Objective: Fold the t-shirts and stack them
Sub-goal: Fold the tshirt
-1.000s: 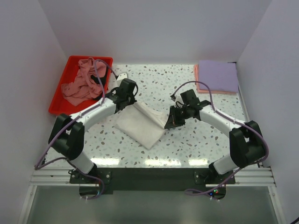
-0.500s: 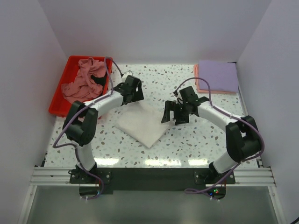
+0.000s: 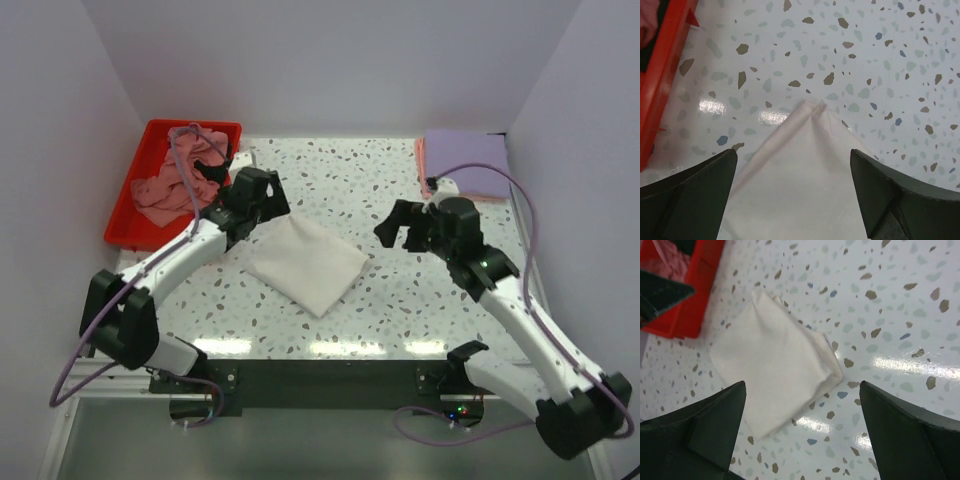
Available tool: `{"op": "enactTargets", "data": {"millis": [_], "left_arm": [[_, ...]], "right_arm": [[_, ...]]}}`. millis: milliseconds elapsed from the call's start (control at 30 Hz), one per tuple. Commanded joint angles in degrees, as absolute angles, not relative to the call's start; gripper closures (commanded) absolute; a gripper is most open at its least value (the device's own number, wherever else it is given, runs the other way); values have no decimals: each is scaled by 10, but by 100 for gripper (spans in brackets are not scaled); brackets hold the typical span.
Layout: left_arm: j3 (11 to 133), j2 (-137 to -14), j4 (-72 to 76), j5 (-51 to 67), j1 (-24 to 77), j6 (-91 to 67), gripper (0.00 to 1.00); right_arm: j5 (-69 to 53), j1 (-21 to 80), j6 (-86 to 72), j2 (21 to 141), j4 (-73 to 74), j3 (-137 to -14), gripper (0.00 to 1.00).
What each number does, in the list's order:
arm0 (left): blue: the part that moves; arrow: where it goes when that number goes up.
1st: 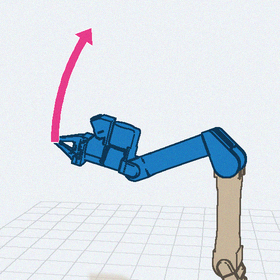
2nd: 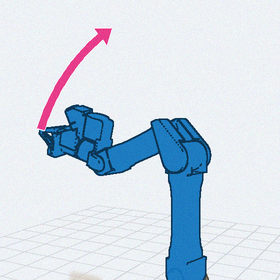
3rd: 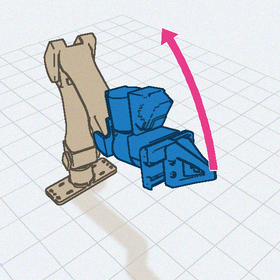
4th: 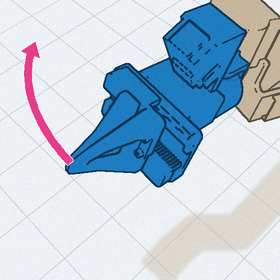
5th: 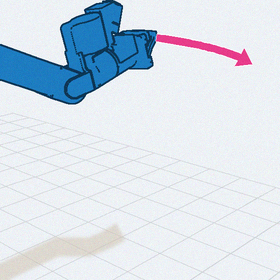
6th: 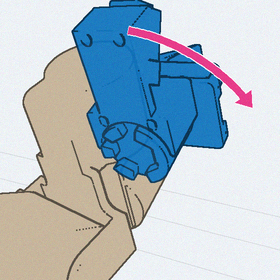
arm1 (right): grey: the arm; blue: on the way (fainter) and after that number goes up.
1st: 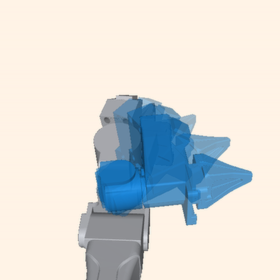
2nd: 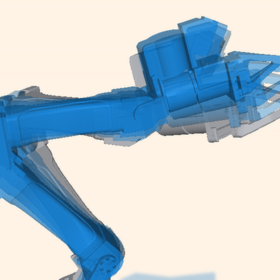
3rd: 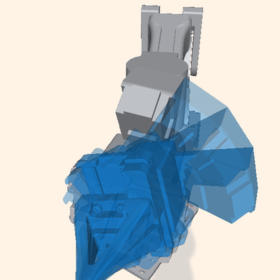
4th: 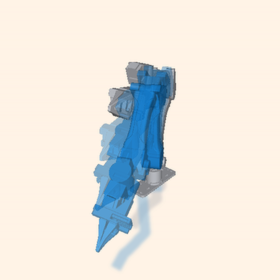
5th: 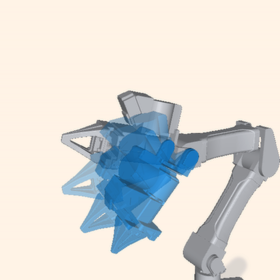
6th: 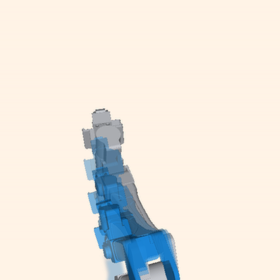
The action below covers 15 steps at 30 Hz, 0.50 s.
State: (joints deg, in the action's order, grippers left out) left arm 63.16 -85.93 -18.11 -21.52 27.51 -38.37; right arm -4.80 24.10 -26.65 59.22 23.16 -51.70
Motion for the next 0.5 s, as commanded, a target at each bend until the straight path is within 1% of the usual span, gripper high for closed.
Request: {"op": "enactTargets", "data": {"millis": [0, 33, 100, 167, 200, 300, 333, 433, 467], "left_arm": [[583, -757, -161, -233, 273, -403, 0], [561, -739, -162, -234, 273, -409, 0], [543, -690, -190, -236, 273, -418, 0], [516, -645, -230, -226, 273, -437, 0], [486, -629, -240, -222, 273, -444, 0], [427, -570, -272, -226, 273, -471, 0], [418, -558, -283, -231, 273, -479, 0], [409, -532, -338, -262, 273, -498, 0], [410, -528, -349, -275, 273, -504, 0]], "right_arm": [[79, 242, -336, 473, 137, -446, 1], [81, 241, -348, 453, 126, -413, 1], [56, 241, -352, 415, 105, -390, 1], [34, 242, -339, 417, 125, -392, 1], [22, 242, -338, 423, 161, -397, 1], [-13, 242, -329, 468, 202, -413, 1], [-44, 243, -330, 479, 202, -412, 1], [-91, 257, -366, 532, 154, -384, 1], [-91, 266, -382, 550, 141, -379, 1]]}}
